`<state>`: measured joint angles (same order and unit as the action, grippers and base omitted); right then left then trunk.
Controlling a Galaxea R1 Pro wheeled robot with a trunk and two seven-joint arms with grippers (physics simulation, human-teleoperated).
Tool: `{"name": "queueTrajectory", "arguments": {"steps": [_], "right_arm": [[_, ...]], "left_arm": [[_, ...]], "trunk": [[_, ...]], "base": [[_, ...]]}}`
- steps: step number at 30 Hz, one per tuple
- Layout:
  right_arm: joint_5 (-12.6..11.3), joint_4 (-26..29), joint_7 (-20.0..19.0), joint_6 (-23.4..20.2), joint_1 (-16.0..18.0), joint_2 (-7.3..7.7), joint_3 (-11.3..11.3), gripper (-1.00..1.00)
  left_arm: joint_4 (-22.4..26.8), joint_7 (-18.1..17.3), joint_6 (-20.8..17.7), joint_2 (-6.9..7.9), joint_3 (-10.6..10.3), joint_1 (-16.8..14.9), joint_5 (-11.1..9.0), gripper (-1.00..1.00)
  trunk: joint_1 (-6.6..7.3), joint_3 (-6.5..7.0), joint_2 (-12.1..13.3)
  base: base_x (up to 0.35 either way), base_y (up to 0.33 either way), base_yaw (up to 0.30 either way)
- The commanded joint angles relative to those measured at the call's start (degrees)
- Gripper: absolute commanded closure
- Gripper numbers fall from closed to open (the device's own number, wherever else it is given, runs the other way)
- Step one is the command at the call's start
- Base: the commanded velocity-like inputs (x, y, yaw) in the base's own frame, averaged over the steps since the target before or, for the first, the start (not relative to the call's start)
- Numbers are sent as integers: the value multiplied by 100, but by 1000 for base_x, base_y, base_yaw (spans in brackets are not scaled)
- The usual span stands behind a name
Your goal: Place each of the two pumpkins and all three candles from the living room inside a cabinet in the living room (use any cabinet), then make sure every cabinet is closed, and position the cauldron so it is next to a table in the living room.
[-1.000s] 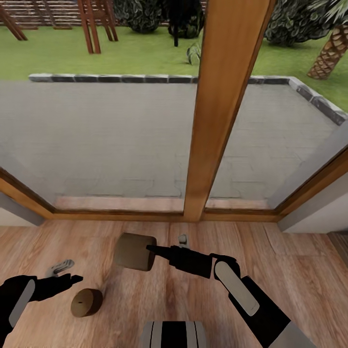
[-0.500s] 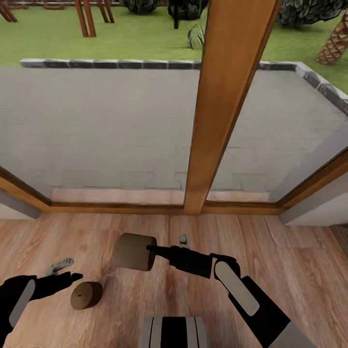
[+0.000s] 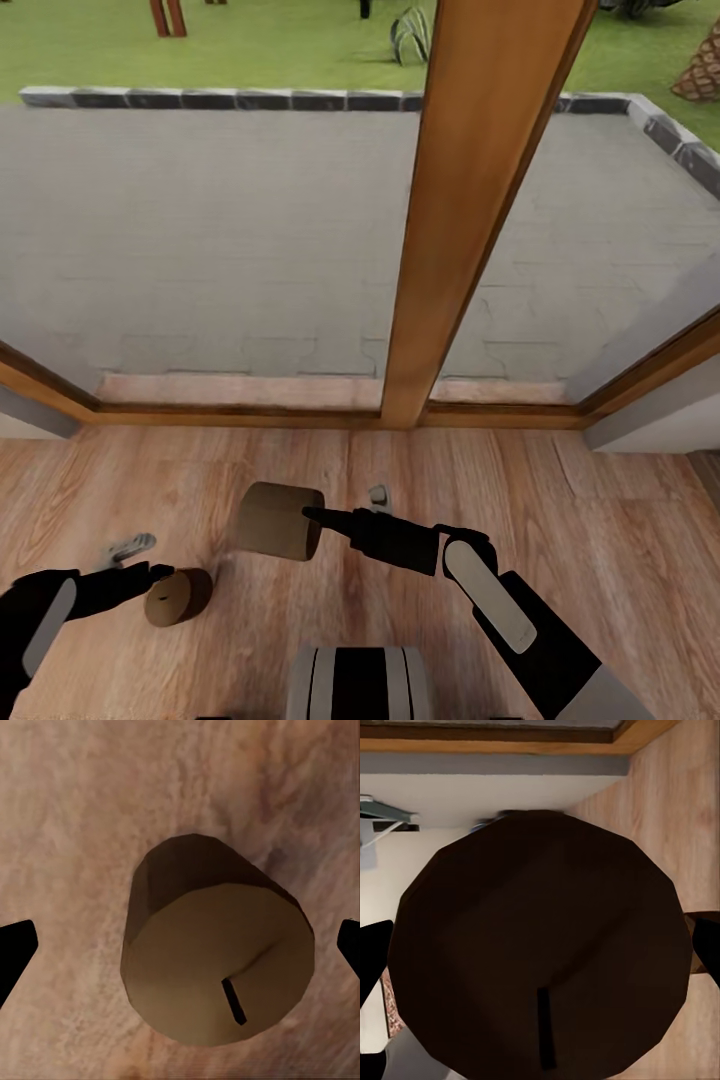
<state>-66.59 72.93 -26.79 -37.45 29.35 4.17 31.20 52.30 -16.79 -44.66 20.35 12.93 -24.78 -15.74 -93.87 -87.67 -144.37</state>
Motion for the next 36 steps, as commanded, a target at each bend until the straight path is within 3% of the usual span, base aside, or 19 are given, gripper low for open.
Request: {"name": "queueTrajectory", "arguments": {"steps": [1,11,16,36], "right_arm": [[-12,1,7,-5,0,0,3,100],[-12,1,7,1,0,-4,16,100],[-12,1,7,4,0,-4,17,100],[-12,1,7,133,0,-4,44,100]], "left_arm": [[0,2,2,-32,0,0,2,-100],[0,500,111,-312,-9,0,1,-100],[0,550,227,-479,-21,0,14,-100],[0,549,291,-513,-21,0,27,-100]], "trunk": [[-2,-23,-2],[-28,-244,-15],[-28,-244,-15],[-36,-311,-19]], "base": [[0,0,0],[0,0,0],[0,0,0],[0,0,0]]}}
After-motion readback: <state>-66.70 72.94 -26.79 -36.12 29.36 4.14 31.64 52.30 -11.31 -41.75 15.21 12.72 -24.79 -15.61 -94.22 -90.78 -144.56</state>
